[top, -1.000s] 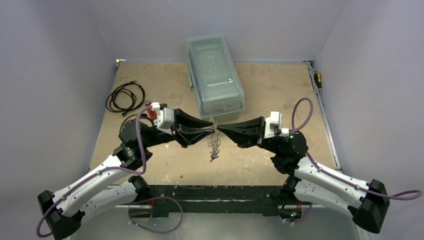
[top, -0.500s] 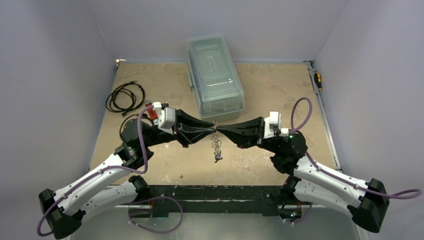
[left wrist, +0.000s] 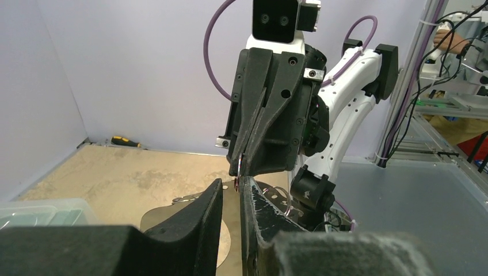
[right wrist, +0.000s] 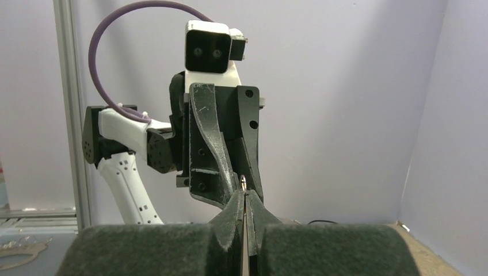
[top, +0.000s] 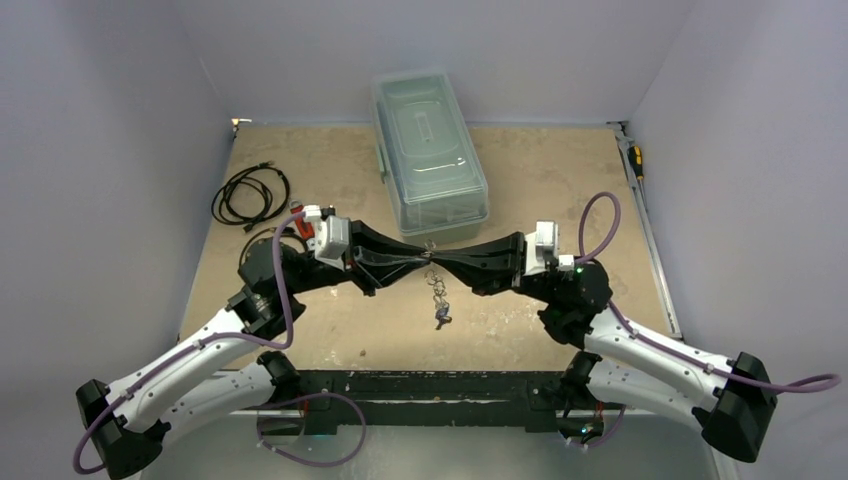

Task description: Put the keys on the keyring

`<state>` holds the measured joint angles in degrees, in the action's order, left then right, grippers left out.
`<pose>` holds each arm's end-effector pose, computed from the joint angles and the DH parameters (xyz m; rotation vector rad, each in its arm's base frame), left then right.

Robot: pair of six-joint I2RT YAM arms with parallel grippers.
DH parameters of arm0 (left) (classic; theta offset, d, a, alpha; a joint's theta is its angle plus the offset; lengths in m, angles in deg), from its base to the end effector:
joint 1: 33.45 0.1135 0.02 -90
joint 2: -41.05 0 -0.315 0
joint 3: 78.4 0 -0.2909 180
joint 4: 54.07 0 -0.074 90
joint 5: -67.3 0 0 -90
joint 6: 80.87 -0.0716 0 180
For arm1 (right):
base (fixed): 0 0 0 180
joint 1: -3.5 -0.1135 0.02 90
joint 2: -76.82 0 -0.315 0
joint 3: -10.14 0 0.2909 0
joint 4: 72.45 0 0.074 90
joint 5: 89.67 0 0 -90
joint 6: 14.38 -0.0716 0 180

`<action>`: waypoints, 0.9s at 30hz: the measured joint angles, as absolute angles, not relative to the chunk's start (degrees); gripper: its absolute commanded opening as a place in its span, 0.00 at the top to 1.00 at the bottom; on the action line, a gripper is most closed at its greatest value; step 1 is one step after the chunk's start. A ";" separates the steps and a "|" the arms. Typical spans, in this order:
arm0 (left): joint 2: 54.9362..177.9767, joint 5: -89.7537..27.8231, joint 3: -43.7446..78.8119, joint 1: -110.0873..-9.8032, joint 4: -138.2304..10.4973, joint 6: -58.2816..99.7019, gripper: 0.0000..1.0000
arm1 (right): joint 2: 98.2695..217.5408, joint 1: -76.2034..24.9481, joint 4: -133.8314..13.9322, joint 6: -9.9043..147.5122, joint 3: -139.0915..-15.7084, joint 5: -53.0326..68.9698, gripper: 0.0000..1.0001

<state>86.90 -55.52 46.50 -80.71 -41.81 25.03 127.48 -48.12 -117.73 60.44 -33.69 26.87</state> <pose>0.1157 -0.1824 0.4355 0.8622 1.0619 -1.2807 0.1098 0.1902 0.4084 -0.7388 0.7584 1.2718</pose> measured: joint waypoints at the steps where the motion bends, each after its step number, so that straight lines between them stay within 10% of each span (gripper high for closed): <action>1: 86.74 -55.54 46.50 -80.71 -42.05 24.83 0.85 | 127.59 -48.12 -117.54 60.46 -33.91 27.11 1.00; 19: 84.38 -56.72 45.76 -79.97 -47.93 19.30 1.00 | 130.41 -47.00 -105.91 65.29 -41.53 34.59 1.00; 27: 83.05 -55.35 46.57 -80.03 -49.41 18.39 1.00 | 130.49 -46.65 -100.18 67.85 -43.70 34.06 0.52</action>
